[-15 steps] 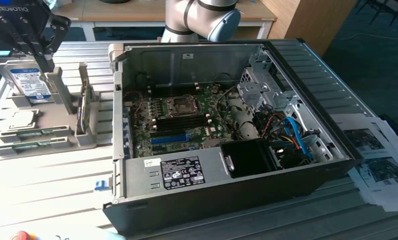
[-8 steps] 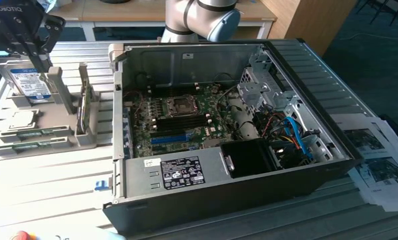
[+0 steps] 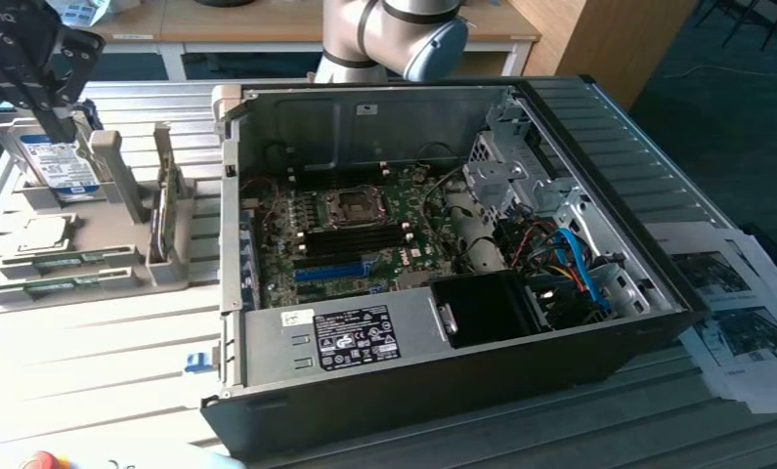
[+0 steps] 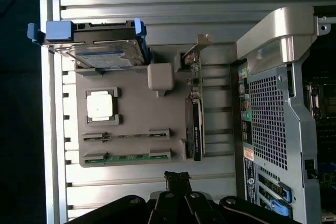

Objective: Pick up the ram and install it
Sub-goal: 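Reach for the ram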

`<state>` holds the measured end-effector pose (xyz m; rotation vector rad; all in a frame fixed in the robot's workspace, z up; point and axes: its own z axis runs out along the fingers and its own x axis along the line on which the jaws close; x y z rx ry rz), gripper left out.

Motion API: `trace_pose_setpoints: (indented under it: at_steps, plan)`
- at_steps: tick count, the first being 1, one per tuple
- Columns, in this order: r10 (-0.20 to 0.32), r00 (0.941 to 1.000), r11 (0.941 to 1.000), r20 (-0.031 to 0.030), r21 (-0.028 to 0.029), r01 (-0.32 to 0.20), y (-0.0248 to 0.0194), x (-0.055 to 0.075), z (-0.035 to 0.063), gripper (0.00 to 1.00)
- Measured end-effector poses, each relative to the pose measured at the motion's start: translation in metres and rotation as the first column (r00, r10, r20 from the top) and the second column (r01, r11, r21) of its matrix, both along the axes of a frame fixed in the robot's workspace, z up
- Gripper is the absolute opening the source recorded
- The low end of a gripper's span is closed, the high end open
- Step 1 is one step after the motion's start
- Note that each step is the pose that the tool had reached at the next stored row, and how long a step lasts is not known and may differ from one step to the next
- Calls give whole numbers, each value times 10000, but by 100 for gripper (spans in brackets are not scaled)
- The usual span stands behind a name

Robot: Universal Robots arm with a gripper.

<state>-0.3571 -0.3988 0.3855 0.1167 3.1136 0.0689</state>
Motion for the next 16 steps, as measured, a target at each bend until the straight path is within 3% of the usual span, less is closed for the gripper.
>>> trace_pose_setpoints:
  at_steps: [16]
  plan:
    - [1,10000,10000,-1,-1,-1,0,-356,-1,10]
